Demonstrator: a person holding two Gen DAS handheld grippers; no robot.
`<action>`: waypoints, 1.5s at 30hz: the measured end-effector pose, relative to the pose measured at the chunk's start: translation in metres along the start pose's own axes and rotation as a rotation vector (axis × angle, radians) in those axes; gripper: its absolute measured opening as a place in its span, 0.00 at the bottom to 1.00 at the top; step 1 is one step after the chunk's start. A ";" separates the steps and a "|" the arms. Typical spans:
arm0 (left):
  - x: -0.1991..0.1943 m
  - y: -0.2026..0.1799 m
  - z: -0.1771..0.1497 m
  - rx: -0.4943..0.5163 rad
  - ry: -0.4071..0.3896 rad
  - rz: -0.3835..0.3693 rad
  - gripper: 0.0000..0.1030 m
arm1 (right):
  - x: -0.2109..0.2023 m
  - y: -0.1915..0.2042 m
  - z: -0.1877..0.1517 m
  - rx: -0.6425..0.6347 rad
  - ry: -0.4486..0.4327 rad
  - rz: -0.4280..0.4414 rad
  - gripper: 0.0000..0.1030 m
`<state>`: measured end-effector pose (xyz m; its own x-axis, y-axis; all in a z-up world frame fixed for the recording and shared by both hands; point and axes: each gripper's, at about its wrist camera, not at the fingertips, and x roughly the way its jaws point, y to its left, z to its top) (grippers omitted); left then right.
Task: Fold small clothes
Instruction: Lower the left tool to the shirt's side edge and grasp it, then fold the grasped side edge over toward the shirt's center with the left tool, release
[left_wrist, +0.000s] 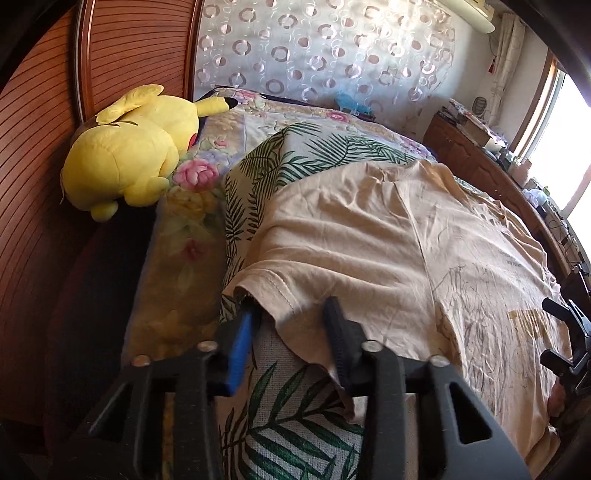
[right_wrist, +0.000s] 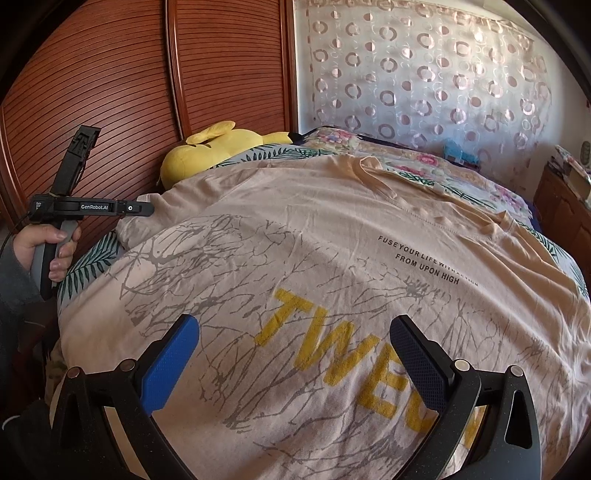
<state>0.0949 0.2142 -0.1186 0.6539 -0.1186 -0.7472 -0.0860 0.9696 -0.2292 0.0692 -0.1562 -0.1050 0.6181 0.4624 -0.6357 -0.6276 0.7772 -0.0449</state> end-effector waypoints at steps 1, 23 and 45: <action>-0.002 0.000 0.000 0.008 -0.012 0.016 0.21 | -0.001 0.000 0.000 -0.001 0.000 -0.003 1.00; -0.058 -0.154 0.041 0.344 -0.175 -0.161 0.03 | -0.037 -0.033 -0.010 0.067 -0.093 -0.066 1.00; -0.059 -0.111 0.006 0.264 -0.162 -0.044 0.79 | -0.025 -0.026 0.018 -0.003 -0.084 0.030 0.84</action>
<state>0.0709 0.1152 -0.0453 0.7656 -0.1468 -0.6263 0.1294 0.9889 -0.0737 0.0786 -0.1802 -0.0744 0.6365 0.5198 -0.5698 -0.6479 0.7612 -0.0294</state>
